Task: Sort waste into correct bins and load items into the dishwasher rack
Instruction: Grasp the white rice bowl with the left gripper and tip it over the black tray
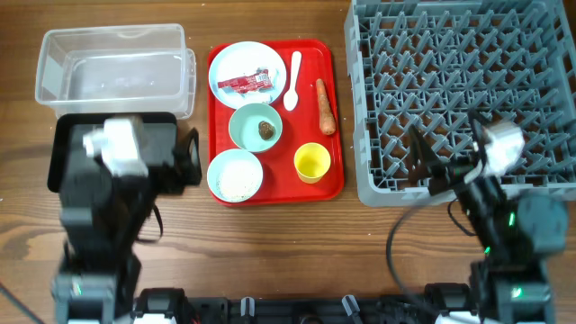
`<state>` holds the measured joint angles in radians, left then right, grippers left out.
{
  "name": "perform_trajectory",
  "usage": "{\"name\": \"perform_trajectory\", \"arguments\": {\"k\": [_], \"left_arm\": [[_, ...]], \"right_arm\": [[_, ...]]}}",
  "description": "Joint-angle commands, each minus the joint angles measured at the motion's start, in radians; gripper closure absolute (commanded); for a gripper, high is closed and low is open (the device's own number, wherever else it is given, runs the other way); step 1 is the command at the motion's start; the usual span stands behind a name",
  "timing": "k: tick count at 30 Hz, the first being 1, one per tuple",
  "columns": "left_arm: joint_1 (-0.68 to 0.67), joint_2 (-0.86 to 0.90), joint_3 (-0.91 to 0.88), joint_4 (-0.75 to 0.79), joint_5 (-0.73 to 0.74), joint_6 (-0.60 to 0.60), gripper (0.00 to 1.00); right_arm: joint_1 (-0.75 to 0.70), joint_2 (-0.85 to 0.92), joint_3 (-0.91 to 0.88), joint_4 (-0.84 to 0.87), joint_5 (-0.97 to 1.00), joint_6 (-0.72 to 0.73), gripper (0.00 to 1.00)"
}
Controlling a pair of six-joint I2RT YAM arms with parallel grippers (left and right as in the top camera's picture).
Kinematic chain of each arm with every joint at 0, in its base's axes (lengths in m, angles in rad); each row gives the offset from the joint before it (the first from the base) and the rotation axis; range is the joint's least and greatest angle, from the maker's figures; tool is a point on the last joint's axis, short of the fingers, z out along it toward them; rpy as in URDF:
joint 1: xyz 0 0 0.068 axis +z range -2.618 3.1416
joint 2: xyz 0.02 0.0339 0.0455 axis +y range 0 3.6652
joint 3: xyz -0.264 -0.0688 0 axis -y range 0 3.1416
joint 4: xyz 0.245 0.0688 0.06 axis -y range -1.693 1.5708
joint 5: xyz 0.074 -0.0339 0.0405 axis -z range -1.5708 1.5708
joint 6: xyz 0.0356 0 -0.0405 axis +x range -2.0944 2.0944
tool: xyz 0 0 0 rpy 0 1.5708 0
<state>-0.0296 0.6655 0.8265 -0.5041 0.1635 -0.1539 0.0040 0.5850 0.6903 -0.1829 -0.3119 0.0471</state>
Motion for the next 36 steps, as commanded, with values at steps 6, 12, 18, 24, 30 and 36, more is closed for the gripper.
{"name": "perform_trajectory", "arguments": {"k": [6, 12, 18, 24, 30, 36], "left_arm": [[-0.087, 0.604, 0.463, -0.352, 0.083, 0.020, 0.00], [-0.172, 0.838, 0.463, -0.289, 0.285, -0.066, 0.00], [-0.316, 0.863, 0.463, -0.338, -0.027, -0.064, 0.03], [-0.396, 0.878, 0.386, -0.454, -0.072, -0.248, 0.27], [-0.476, 0.890, 0.235, -0.325, -0.159, -0.386, 0.42], [-0.489, 0.976, 0.090, -0.114, -0.161, -0.381, 0.52]], "right_arm": [[0.002, 0.513, 0.431, -0.381, -0.188, -0.004, 0.00], [0.002, 0.575, 0.431, -0.388, -0.251, 0.136, 0.00], [0.002, 0.575, 0.431, -0.418, -0.227, 0.134, 0.00], [0.002, 0.578, 0.431, -0.469, -0.156, 0.135, 0.00], [0.002, 0.579, 0.431, -0.481, -0.156, 0.135, 0.00], [0.002, 0.584, 0.431, -0.488, -0.156, 0.136, 0.00]]}}
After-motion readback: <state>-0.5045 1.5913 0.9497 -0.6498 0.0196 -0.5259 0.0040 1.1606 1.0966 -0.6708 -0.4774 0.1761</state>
